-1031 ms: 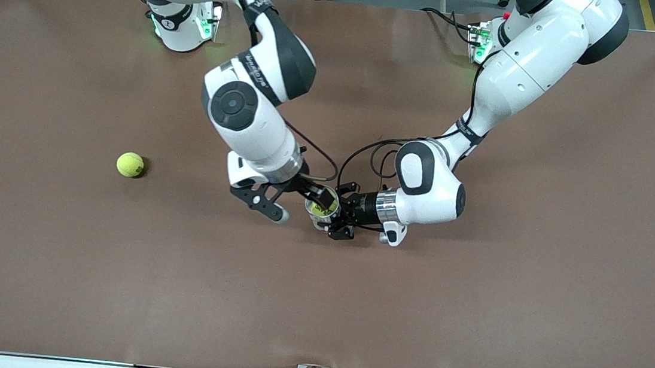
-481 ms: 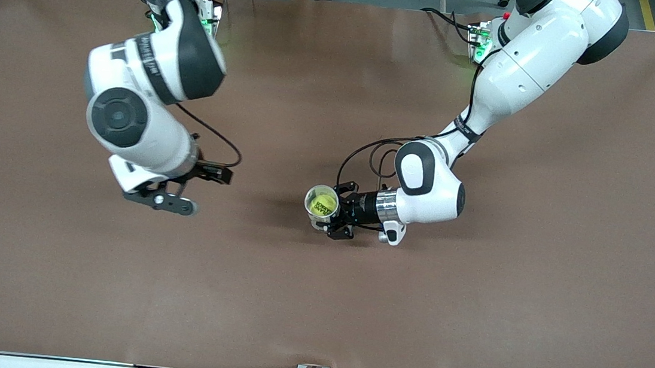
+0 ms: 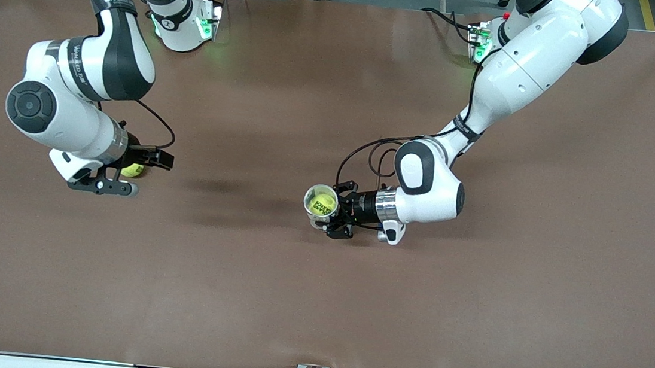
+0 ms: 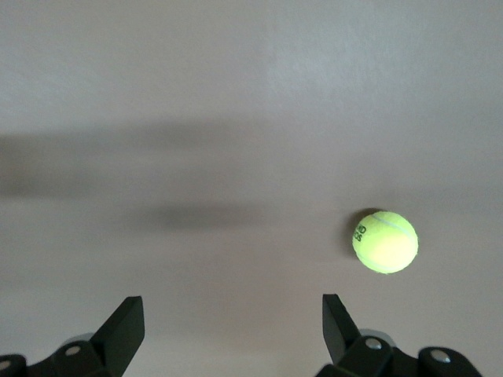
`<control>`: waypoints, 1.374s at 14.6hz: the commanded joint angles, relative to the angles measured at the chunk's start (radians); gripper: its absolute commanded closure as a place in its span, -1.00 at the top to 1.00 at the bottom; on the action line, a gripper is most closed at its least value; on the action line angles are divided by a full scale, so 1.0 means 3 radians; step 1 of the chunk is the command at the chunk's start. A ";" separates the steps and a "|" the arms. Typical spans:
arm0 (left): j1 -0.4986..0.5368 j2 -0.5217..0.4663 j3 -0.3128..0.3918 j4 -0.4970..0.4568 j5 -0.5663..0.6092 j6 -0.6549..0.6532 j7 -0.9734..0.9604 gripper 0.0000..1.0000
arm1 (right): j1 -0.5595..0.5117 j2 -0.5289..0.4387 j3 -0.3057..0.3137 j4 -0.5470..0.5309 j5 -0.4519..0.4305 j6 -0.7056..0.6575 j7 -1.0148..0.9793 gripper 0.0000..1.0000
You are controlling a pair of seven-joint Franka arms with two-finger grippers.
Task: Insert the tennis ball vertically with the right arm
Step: 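Release the ball and move the right gripper to the second ball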
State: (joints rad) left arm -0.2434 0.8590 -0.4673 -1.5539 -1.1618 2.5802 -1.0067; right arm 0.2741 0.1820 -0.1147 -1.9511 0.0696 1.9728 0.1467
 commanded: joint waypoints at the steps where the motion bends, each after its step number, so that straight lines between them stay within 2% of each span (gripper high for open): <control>1: 0.0039 -0.0082 -0.0002 -0.0067 -0.0126 -0.0031 0.0093 0.37 | -0.0172 -0.0254 0.0065 -0.0547 -0.0063 0.0311 -0.0171 1.00; 5: 0.0029 -0.0082 -0.0002 -0.0092 -0.0524 -0.0026 0.0471 0.37 | -0.0591 -0.0223 0.0065 -0.0624 -0.0094 0.0403 -0.0703 1.00; 9: -0.0027 -0.0077 0.0003 -0.0097 -0.0540 -0.0005 0.0472 0.37 | -0.0709 -0.0188 0.0065 -0.1089 -0.0216 0.1113 -0.0780 1.00; 20: -0.0134 -0.0077 0.0029 -0.0108 -0.0504 0.0138 0.0405 0.37 | -0.0919 0.0380 0.0065 -0.1105 -0.0375 0.1682 -0.0785 1.00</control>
State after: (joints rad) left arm -0.2658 0.8590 -0.4669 -1.5693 -1.2933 2.5967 -0.8869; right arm 0.0287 0.2780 -0.1134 -2.2737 -0.0169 2.4500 -0.0889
